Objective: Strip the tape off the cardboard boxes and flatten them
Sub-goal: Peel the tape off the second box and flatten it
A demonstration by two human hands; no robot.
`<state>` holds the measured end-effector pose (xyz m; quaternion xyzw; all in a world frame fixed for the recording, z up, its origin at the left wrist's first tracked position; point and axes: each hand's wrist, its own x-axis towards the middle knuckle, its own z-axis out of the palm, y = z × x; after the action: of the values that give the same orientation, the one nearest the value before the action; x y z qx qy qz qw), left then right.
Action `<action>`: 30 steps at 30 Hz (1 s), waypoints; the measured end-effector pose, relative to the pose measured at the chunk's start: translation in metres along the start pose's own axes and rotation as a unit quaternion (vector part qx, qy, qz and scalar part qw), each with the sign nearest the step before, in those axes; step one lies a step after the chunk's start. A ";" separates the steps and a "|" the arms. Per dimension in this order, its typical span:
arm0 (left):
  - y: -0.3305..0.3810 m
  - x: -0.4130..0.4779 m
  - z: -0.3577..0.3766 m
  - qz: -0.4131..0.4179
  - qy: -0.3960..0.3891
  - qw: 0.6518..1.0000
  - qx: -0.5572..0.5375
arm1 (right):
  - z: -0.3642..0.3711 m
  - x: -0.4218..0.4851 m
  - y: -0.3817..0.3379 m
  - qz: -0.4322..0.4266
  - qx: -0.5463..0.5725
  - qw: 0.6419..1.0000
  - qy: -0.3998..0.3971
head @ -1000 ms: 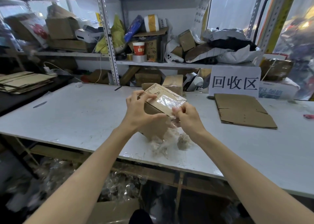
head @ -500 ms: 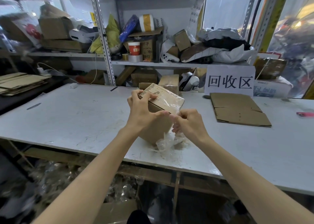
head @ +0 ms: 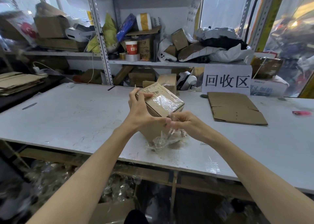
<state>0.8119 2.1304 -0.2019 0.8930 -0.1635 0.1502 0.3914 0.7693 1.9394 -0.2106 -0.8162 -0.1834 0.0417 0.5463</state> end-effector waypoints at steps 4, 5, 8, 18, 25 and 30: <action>-0.007 0.002 -0.001 0.012 0.005 1.000 0.012 | -0.016 -0.007 0.002 -0.006 -0.005 0.998 0.056; -0.009 0.003 -0.002 0.013 0.006 1.000 0.014 | -0.020 -0.009 0.003 -0.005 -0.004 0.998 0.069; -0.010 0.004 -0.002 0.013 0.004 1.000 0.017 | -0.024 -0.014 0.004 0.002 0.005 0.997 0.076; 0.005 0.002 -0.008 0.061 -0.023 0.998 0.016 | -0.010 0.007 -0.016 -0.017 -0.185 0.942 0.281; -0.004 -0.002 -0.011 0.020 -0.074 0.994 -0.080 | -0.006 0.010 -0.013 0.012 -0.113 0.965 0.234; 0.002 0.001 -0.004 0.007 -0.068 0.994 -0.086 | 0.003 0.010 -0.016 0.017 -0.175 0.948 0.264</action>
<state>0.8119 2.1323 -0.1974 0.8631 -0.2081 0.0768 0.4538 0.7739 1.9505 -0.1960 -0.8837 -0.0234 -0.1989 0.4231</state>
